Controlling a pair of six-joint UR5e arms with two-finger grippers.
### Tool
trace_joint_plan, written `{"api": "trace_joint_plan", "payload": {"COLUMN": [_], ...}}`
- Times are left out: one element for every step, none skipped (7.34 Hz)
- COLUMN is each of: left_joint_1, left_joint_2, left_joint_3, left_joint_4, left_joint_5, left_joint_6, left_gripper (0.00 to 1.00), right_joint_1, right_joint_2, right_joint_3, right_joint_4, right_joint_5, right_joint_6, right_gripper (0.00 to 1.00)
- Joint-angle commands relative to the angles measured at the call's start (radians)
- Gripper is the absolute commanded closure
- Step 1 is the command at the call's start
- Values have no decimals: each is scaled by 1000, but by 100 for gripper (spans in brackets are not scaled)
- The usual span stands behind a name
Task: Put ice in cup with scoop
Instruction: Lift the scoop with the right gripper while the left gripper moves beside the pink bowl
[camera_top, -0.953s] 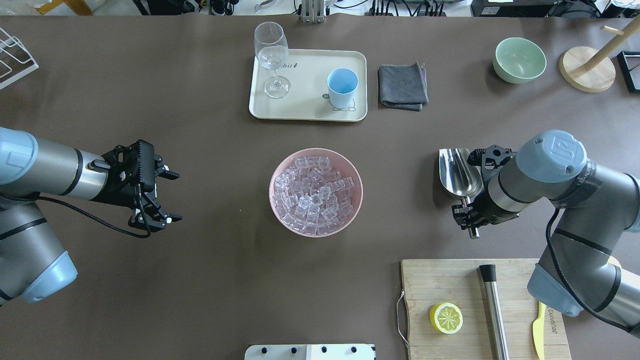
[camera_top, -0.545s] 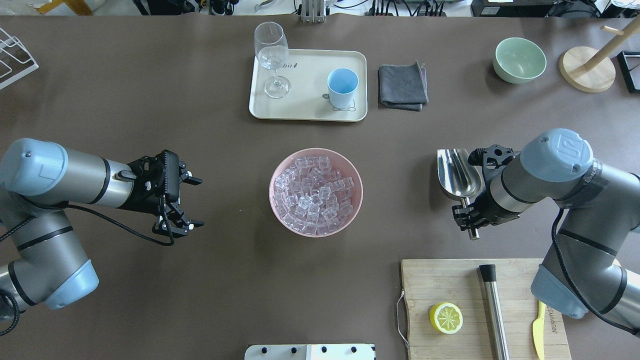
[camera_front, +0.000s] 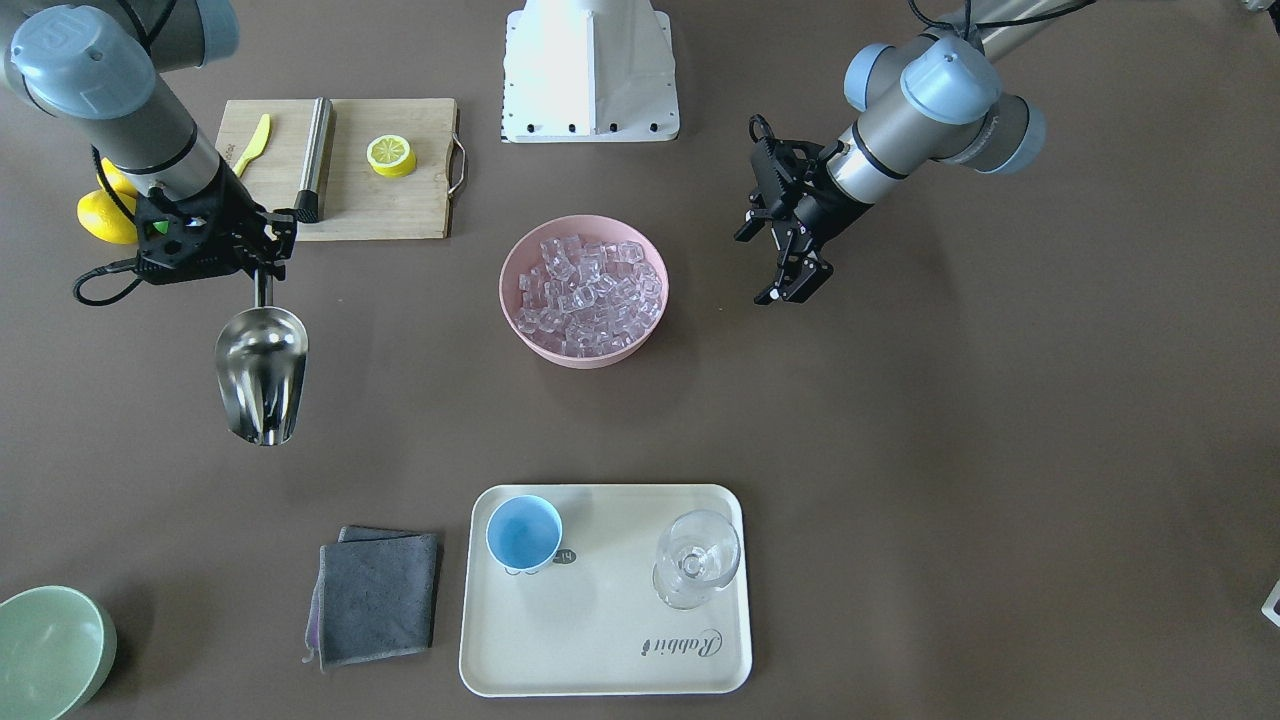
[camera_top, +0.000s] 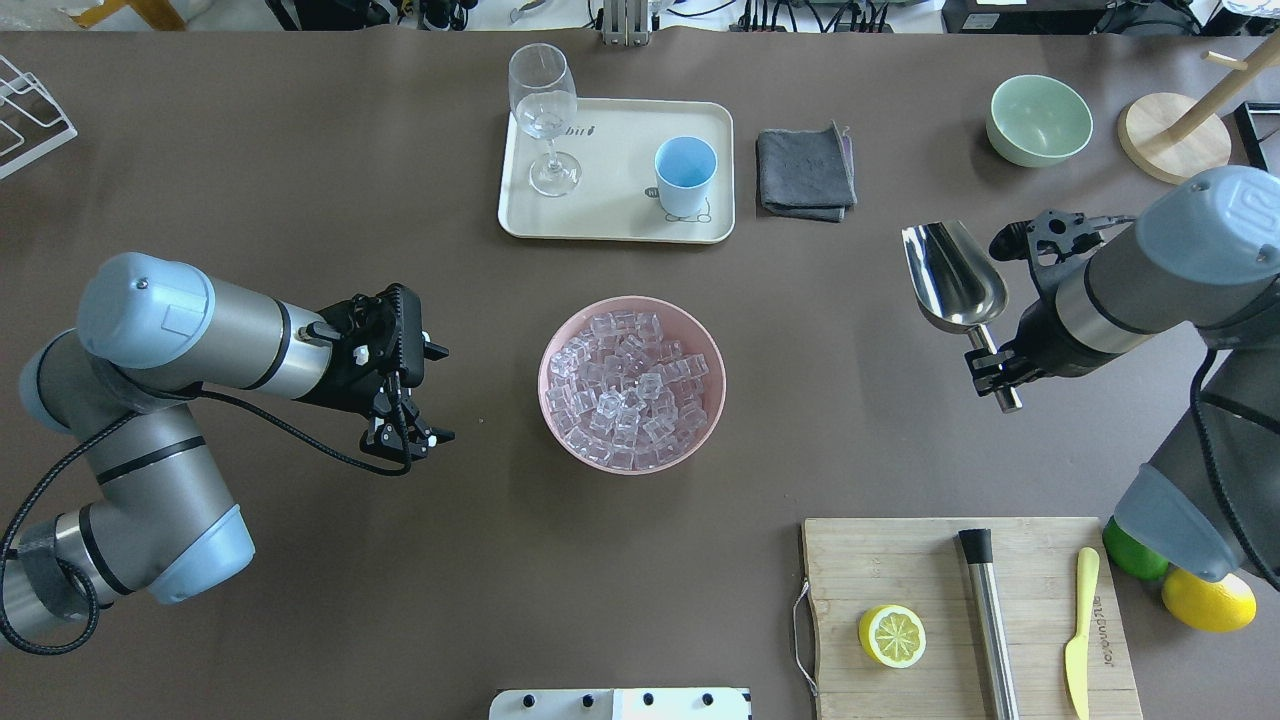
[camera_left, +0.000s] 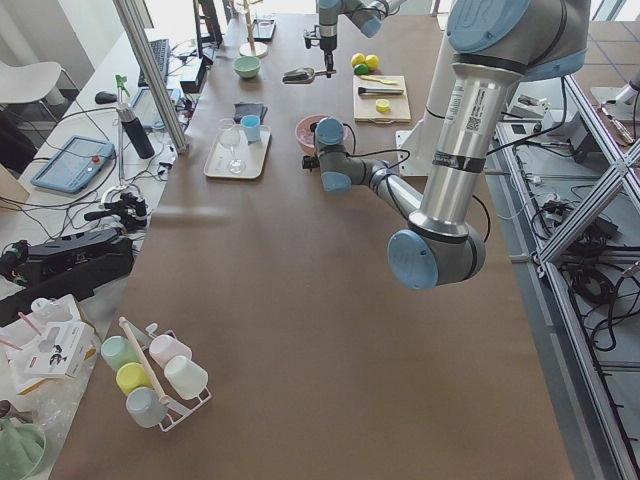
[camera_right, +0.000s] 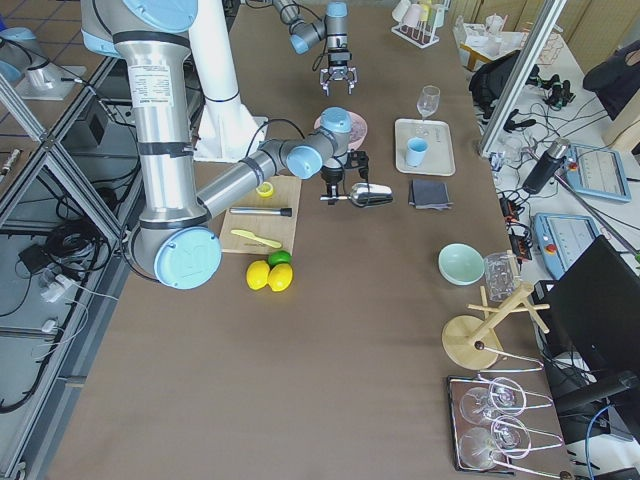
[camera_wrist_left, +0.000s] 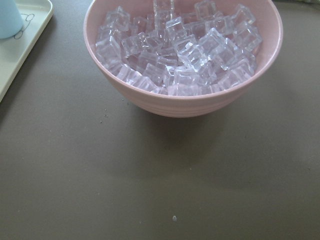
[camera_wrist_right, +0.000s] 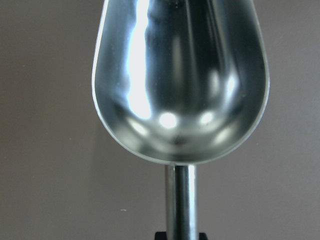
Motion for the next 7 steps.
{"api": "trace_joint_plan", "payload": {"left_joint_1": [5, 8, 31, 36, 37, 37, 51], "left_joint_2": [-53, -86, -91, -115, -118, -120, -132], "left_joint_3": [39, 75, 104, 131, 136, 147, 162], "left_joint_4": [10, 0, -50, -64, -81, -107, -136], "left_joint_5": [0, -1, 0, -1, 0, 18, 54], "left_joint_6": [-2, 0, 0, 0, 1, 0, 0], "left_gripper": [2, 2, 2, 2, 2, 2, 2], "right_joint_1": [114, 117, 119, 163, 166, 178, 178], "right_joint_2": [4, 10, 53, 109, 124, 128, 200], "right_joint_3": [43, 49, 56, 91, 75, 101, 101], "right_joint_4": [-114, -149, -264, -396, -479, -646, -763], "right_joint_5": [11, 27, 20, 15, -18, -17, -64], "right_joint_6": [-267, -320, -507, -694, -771, -931, -986], "right_gripper": [100, 100, 100, 100, 100, 100, 100]}}
